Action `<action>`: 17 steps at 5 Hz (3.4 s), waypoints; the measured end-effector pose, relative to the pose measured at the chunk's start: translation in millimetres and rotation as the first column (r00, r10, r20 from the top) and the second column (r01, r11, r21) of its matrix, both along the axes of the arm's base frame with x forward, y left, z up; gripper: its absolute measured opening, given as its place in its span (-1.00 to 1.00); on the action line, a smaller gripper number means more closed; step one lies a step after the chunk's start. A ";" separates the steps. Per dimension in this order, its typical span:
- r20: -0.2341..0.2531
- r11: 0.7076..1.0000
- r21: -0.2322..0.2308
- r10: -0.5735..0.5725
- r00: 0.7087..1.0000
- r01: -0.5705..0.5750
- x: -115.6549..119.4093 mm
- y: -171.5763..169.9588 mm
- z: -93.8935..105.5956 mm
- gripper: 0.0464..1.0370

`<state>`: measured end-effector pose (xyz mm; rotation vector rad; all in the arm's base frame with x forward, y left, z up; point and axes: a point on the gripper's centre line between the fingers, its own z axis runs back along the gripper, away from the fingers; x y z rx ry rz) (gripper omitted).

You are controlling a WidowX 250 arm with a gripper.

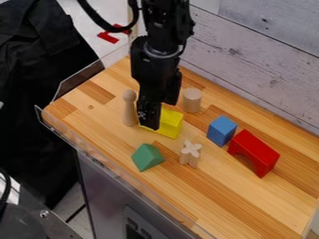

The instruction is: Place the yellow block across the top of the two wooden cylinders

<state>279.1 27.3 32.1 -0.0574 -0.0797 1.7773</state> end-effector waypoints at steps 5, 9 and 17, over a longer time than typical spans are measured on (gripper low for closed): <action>-0.057 0.996 -0.083 0.017 0.998 -0.022 15.7 2.6 -31.3 0.26; 0.034 0.997 0.066 -0.029 0.999 0.026 25.5 18.3 14.0 0.07; 0.025 0.992 0.002 -0.124 0.992 0.124 61.4 8.7 17.8 0.07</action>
